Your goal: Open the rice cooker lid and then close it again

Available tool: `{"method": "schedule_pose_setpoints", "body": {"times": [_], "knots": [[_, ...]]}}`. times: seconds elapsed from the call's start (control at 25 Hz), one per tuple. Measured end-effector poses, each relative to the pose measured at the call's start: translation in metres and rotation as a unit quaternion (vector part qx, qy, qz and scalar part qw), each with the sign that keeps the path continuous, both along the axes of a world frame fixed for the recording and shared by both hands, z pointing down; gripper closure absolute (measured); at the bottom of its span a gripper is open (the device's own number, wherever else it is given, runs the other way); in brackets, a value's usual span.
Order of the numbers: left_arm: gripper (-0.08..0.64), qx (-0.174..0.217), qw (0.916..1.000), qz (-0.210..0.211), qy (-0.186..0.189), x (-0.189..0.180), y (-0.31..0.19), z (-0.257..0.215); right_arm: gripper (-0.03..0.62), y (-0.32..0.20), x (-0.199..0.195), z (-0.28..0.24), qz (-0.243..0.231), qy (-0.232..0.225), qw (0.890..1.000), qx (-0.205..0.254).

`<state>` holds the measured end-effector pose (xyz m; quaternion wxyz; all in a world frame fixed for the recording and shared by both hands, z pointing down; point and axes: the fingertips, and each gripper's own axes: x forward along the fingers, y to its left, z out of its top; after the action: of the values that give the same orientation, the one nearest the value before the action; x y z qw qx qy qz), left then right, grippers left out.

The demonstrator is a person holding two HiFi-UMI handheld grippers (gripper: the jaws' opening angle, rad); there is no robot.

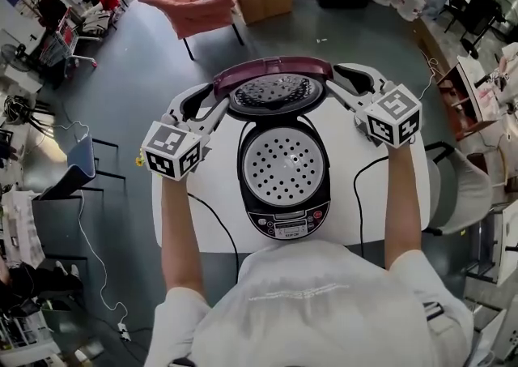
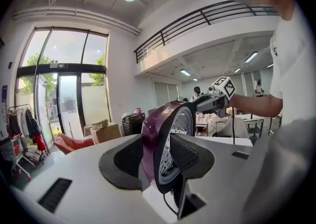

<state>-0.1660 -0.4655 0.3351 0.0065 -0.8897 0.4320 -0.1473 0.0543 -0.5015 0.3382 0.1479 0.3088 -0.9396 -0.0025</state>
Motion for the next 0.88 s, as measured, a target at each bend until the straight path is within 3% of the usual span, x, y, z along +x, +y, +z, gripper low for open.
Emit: {"method": "schedule_pose_setpoints", "body": {"times": [0.28, 0.52, 0.88], "knots": [[0.373, 0.0, 0.9997, 0.006, 0.024, 0.003, -0.004, 0.0, 0.408, 0.002, -0.004, 0.009, -0.018, 0.014, 1.0, -0.003], [0.373, -0.003, 0.9994, 0.017, 0.029, 0.002, 0.007, 0.001, 0.436, 0.011, -0.004, 0.01, -0.012, 0.009, 1.0, -0.01], [0.373, -0.004, 0.9985, -0.002, 0.054, 0.005, 0.033, 0.003, 0.426, 0.04, -0.001, 0.012, -0.013, 0.014, 1.0, -0.016]]}}
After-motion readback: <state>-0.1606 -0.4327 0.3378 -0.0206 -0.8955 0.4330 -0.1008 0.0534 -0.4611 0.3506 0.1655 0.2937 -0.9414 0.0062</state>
